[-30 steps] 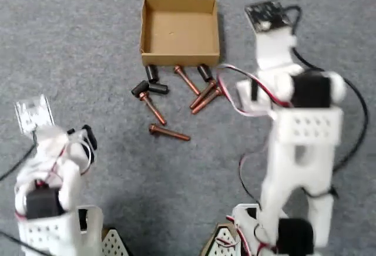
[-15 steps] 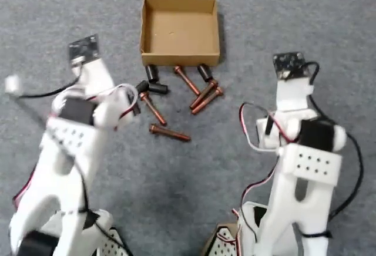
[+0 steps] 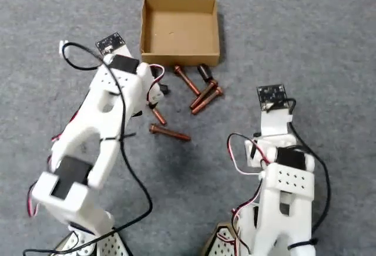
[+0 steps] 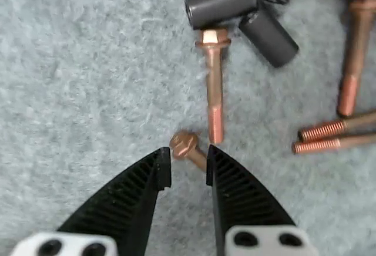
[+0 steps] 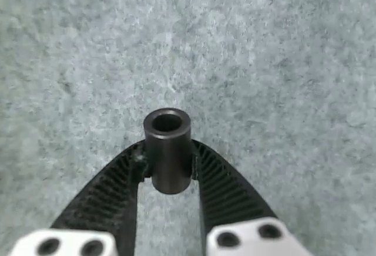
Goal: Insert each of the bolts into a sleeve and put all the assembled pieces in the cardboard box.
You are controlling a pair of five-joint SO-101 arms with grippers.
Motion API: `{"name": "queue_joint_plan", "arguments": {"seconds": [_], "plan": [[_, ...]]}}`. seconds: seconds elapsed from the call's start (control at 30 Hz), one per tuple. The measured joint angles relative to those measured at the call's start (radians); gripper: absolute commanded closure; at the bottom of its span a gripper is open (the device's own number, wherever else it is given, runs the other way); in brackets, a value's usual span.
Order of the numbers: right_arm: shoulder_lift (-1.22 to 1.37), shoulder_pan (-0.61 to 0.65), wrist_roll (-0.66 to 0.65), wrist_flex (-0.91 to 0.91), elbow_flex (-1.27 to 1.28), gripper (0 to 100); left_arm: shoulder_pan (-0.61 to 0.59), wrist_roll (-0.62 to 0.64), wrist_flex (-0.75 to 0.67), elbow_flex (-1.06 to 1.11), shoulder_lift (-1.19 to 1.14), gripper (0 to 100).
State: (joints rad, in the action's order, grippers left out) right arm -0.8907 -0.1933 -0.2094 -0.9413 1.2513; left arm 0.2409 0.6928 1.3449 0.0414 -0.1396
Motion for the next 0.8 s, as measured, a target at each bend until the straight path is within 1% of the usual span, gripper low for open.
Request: {"name": "queue_joint_plan", "arguments": {"seconds": [0.13, 0.43, 0.6, 0.8], "plan": [[0.000, 0.000, 0.000, 0.097, 0.069, 97.9, 0.003, 0.041, 0.000, -0.069, -0.118, 88], [0.000, -0.002, 0.000, 0.232, 0.222, 97.9, 0.003, 0.061, -0.002, -0.236, -0.296, 88], [-0.002, -0.006, 0.000, 0.252, 0.226, 97.9, -0.003, 0.097, -0.002, -0.296, -0.373, 88], [-0.002, -0.006, 0.000, 0.252, 0.226, 98.0, -0.064, 0.104, -0.006, -0.338, -0.456, 88]]}}
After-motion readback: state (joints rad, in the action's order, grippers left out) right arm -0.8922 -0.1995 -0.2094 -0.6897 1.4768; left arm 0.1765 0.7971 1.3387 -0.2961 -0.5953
